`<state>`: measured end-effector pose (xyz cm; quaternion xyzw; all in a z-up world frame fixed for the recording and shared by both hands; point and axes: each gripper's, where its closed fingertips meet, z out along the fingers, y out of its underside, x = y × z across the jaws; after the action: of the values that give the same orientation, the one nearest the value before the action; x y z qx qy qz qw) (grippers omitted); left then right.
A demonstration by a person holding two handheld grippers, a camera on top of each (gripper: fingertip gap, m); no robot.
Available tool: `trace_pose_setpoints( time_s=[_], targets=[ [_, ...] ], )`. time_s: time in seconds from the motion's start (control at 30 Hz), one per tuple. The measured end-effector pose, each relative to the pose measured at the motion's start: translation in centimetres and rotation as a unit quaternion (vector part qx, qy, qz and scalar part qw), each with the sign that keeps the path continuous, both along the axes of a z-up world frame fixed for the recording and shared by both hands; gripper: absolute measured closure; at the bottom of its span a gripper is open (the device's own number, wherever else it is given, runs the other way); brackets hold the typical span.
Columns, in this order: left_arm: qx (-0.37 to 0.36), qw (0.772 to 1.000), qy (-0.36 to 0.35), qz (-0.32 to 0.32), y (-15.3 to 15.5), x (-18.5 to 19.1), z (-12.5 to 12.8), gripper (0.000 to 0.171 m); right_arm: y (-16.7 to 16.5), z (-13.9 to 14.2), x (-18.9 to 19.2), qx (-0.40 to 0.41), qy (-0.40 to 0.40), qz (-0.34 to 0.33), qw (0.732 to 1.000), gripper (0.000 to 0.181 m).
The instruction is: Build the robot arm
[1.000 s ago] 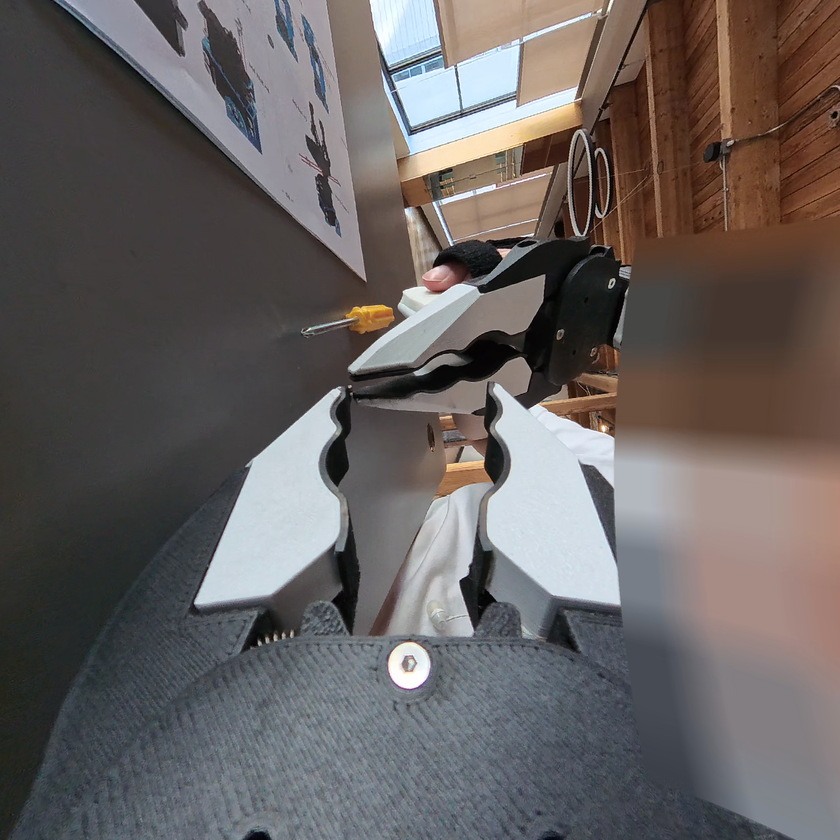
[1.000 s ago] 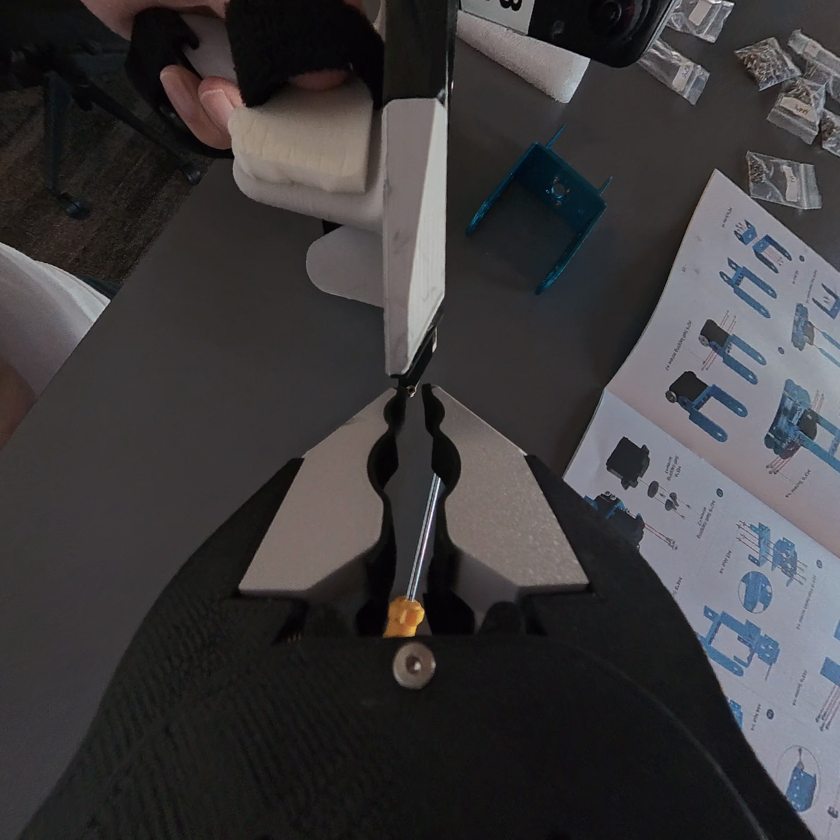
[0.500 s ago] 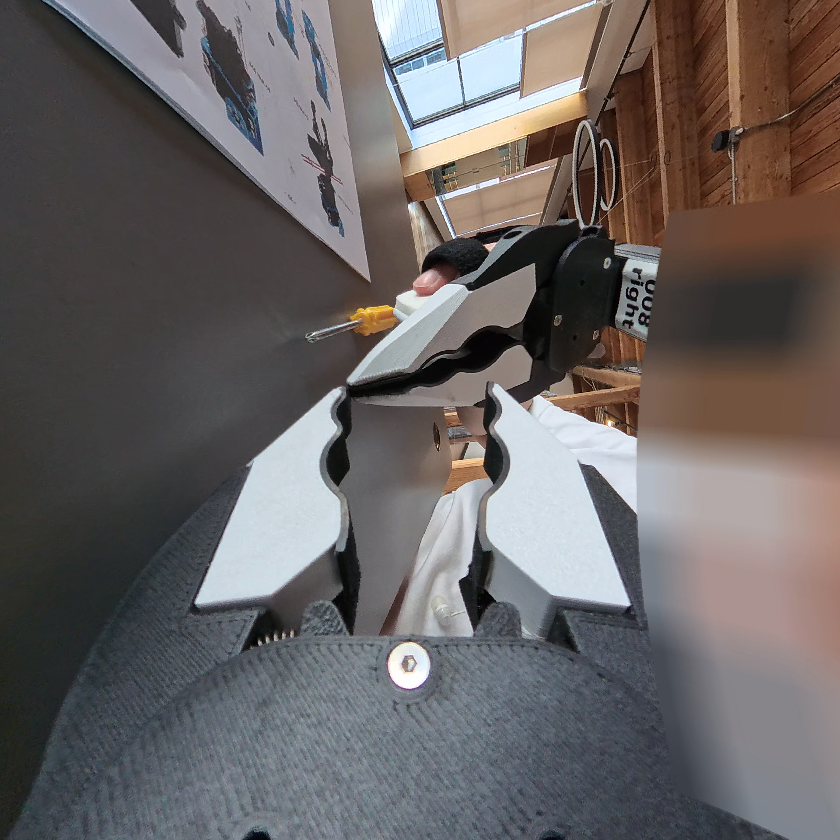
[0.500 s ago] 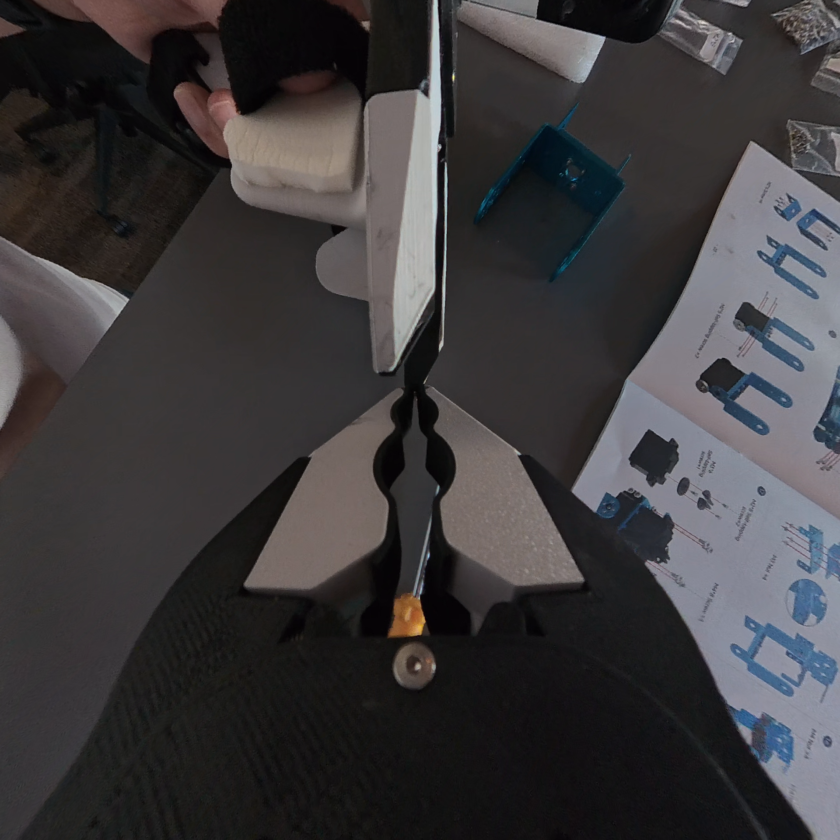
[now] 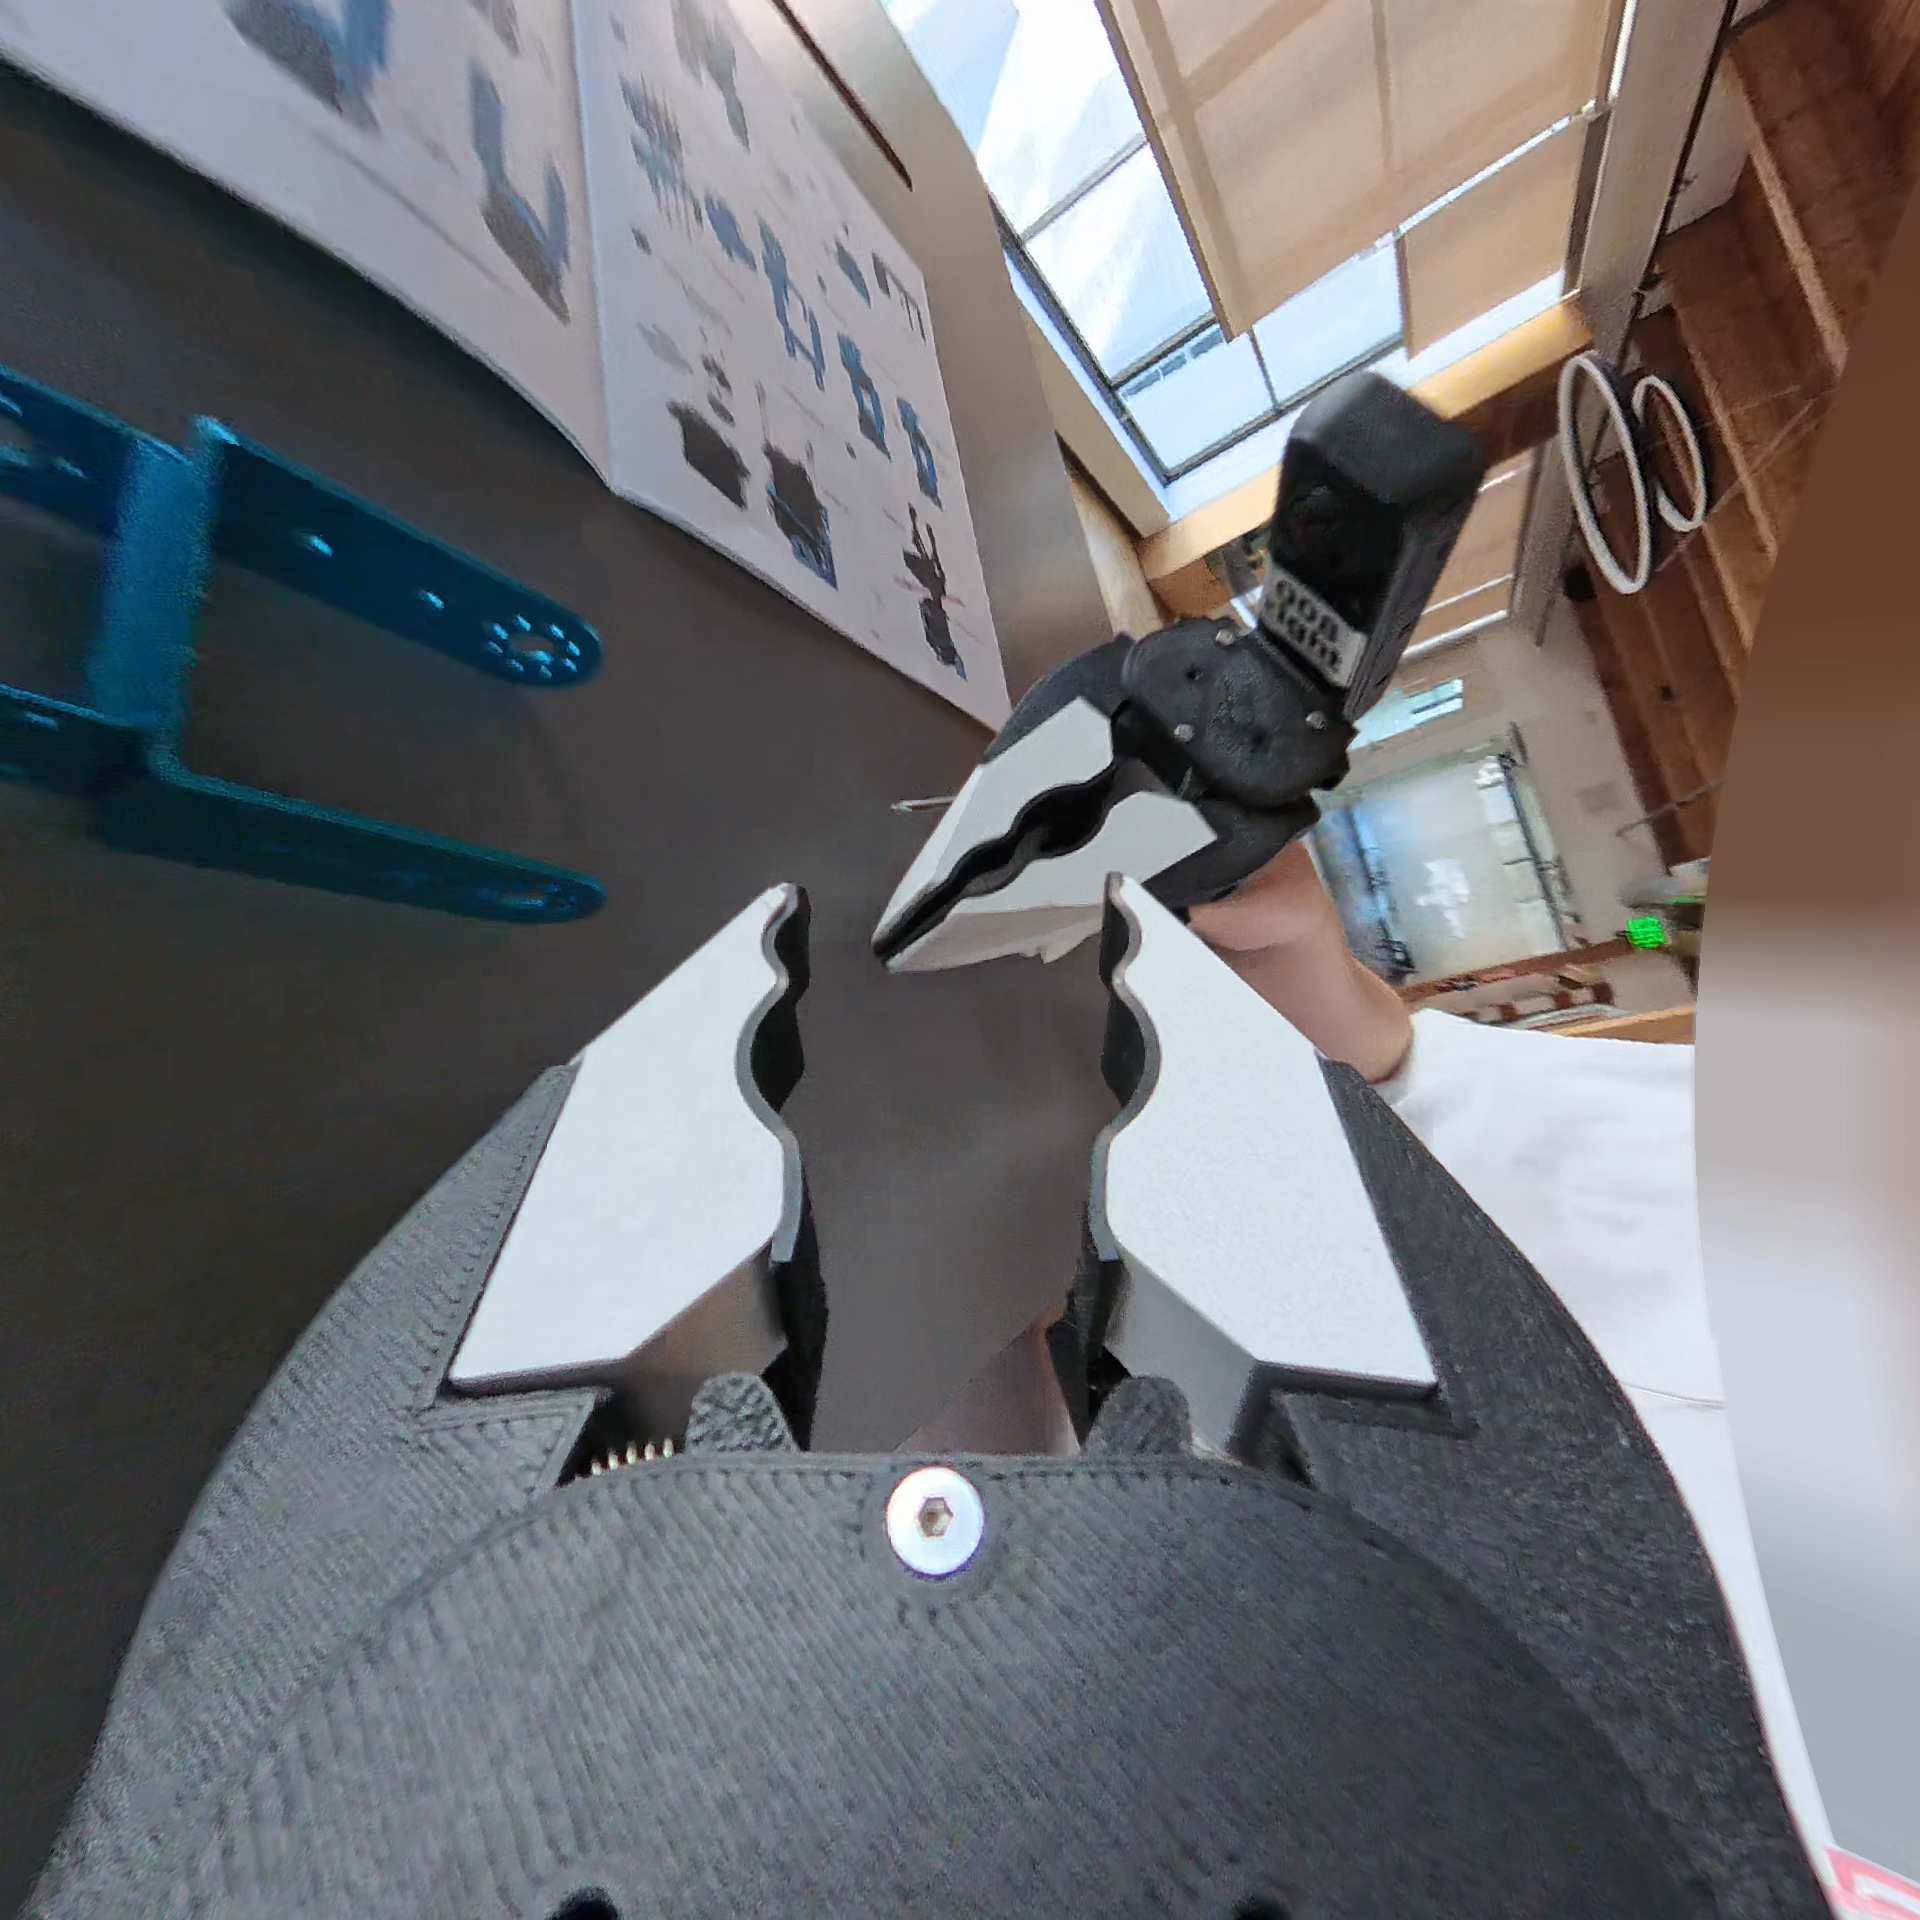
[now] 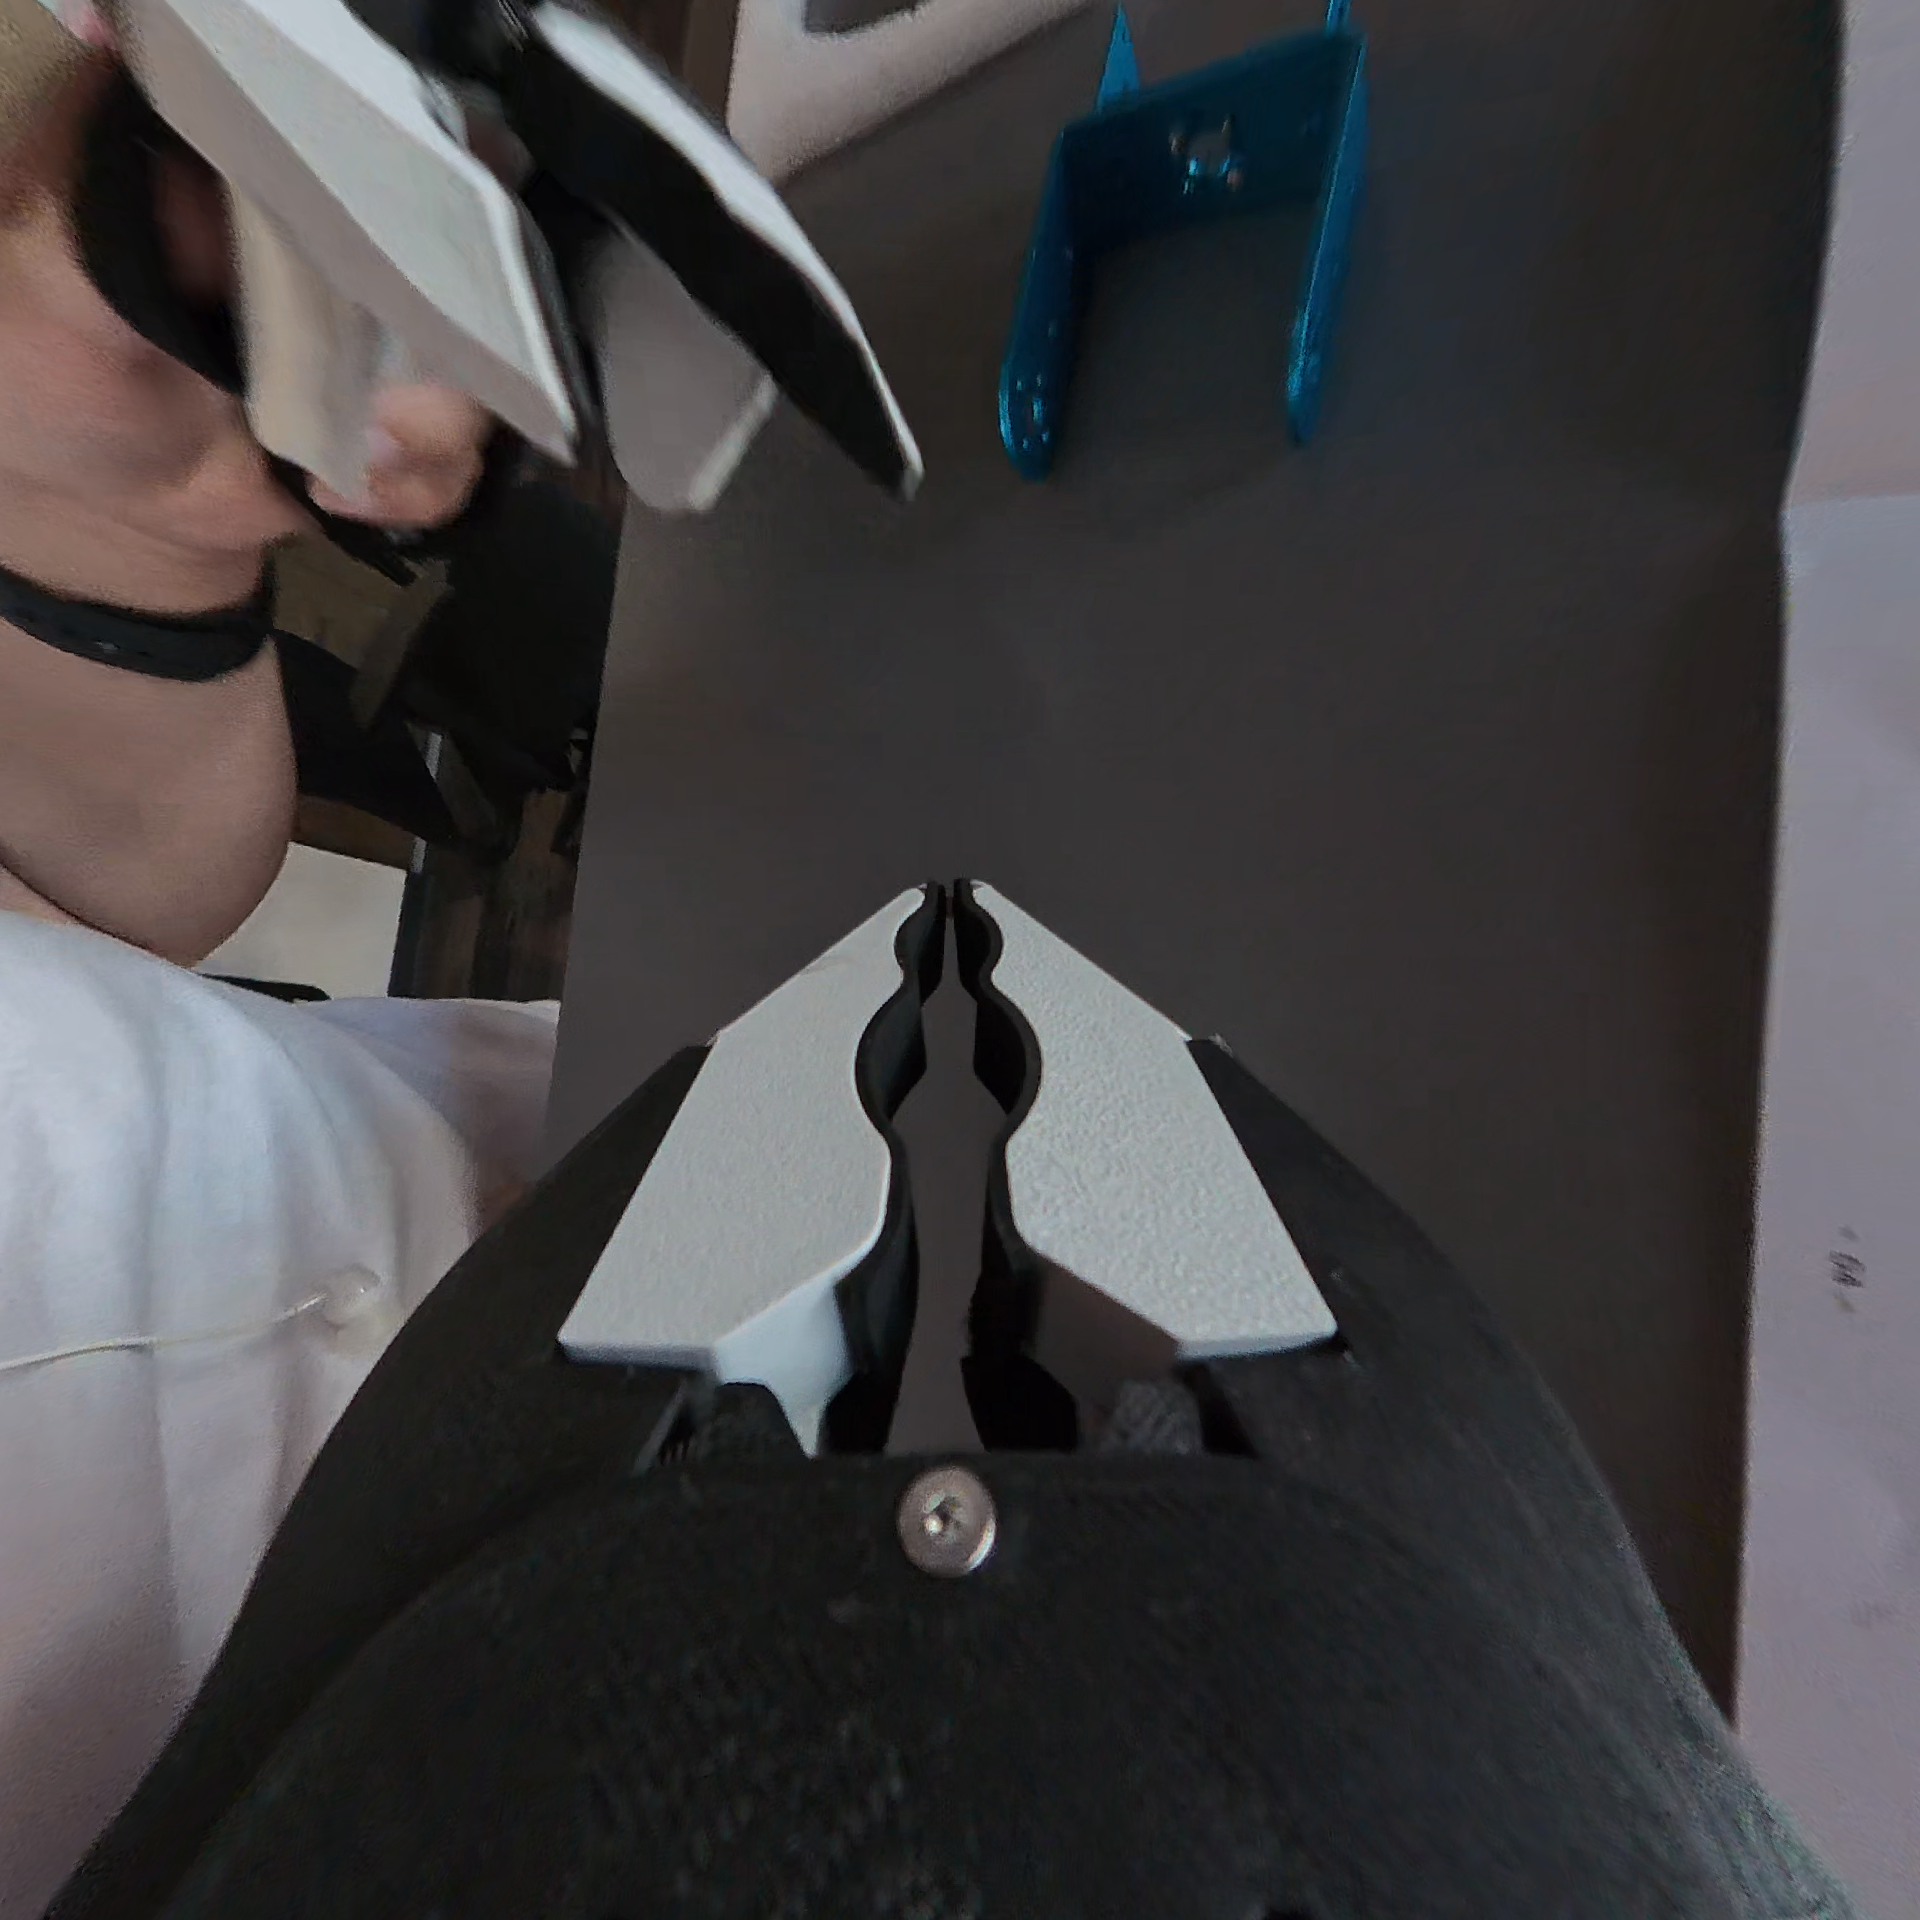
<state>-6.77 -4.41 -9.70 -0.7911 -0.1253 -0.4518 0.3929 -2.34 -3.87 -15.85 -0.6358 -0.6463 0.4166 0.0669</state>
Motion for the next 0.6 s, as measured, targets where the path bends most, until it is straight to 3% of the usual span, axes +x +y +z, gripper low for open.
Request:
trace_pose_setpoints(
  time_s=[0.23, 0.3, 0.47, 0.6],
  targets=[
    [0.033, 0.999, 0.022, -0.008, -1.5, -4.2, 2.4, 0.116, -1.2, -1.0, -1.1, 0.023, -0.012, 0.021, 0.999, 0.180],
    [0.040, 0.999, 0.017, -0.022, -1.7, -5.2, 2.8, 0.116, -0.6, -0.8, -1.4, 0.056, 0.007, 0.013, 0.998, 0.172],
    [0.043, 0.995, 0.027, -0.087, -2.6, -7.5, 3.5, 0.116, 0.7, 1.3, -1.5, 0.114, 0.082, -0.056, 0.989, 0.171],
    [0.041, 0.988, 0.045, -0.139, -3.4, -9.9, 3.9, 0.115, -0.8, 1.3, -1.1, 0.161, 0.042, -0.089, 0.982, 0.165]
  ],
)
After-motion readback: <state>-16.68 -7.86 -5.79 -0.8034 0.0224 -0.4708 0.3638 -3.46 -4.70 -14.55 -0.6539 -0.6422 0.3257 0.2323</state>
